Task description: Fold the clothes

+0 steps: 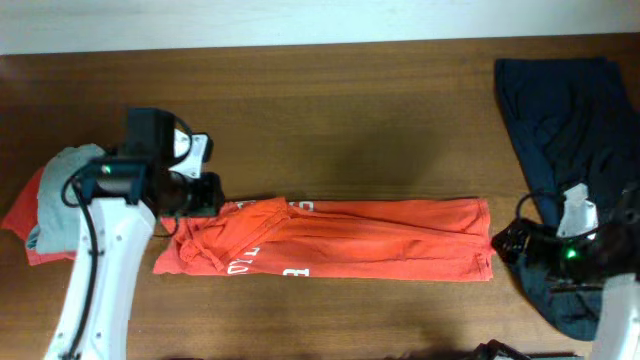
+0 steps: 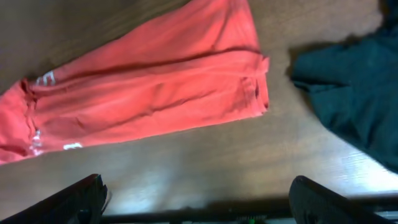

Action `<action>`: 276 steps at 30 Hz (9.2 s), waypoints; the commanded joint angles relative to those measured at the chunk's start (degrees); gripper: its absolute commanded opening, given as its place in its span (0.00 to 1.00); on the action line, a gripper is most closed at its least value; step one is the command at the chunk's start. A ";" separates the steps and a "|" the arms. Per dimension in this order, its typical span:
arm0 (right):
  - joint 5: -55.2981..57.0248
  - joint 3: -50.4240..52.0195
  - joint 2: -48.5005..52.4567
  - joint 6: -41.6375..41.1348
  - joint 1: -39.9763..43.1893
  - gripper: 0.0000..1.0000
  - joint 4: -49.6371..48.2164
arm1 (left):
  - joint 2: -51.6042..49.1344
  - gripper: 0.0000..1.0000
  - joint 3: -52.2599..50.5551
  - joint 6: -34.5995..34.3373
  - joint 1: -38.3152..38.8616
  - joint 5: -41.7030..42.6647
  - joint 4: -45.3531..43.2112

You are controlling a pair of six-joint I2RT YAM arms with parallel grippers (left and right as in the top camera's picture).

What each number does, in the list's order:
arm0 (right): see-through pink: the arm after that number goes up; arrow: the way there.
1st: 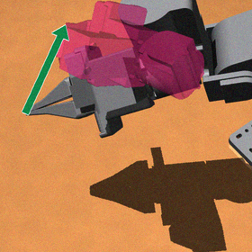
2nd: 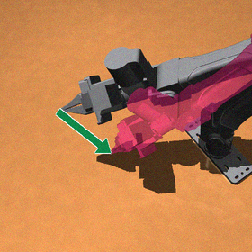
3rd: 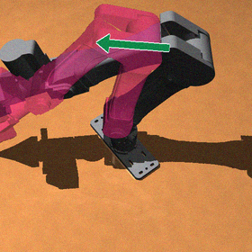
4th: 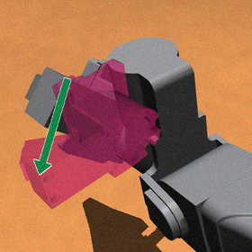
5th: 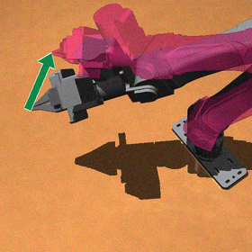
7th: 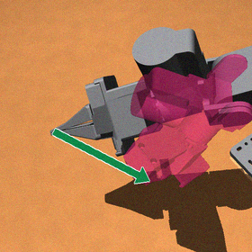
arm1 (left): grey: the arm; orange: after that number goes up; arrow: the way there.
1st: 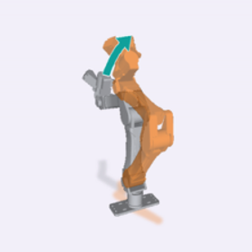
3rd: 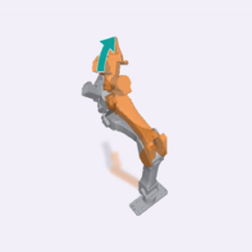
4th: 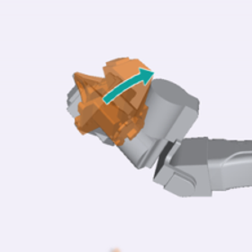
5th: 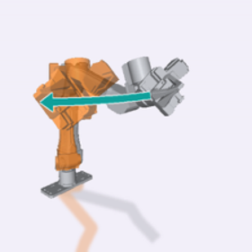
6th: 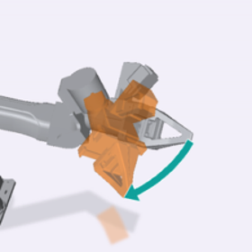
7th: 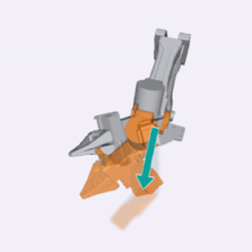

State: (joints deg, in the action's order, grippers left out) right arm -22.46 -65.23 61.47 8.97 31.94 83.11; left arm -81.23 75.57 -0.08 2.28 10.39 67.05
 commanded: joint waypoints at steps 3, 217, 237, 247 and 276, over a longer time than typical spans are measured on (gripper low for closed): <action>0.61 3.21 1.44 -2.56 -1.62 0.99 -7.06 | 2.34 0.49 -11.47 -4.68 1.40 -2.73 -9.53; 19.39 -25.05 52.33 -18.01 -50.93 0.40 -8.87 | 2.34 0.57 -18.01 -4.63 1.20 -2.91 -13.22; 11.04 -14.99 52.35 -13.88 -52.50 0.21 -12.46 | 2.34 0.57 -18.01 -4.66 1.20 -2.73 -12.55; -1.40 -15.04 52.35 6.51 -56.41 0.11 -8.13 | 2.34 0.57 -18.01 -4.63 1.20 -2.75 -12.61; 2.84 -23.91 47.63 1.01 -39.06 0.99 -2.25 | -3.65 0.93 -18.01 -4.22 -2.62 -2.49 -14.51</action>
State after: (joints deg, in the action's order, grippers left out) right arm -20.75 -88.51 109.78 10.92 -11.46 79.99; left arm -81.91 57.63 -4.54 2.72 7.86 52.23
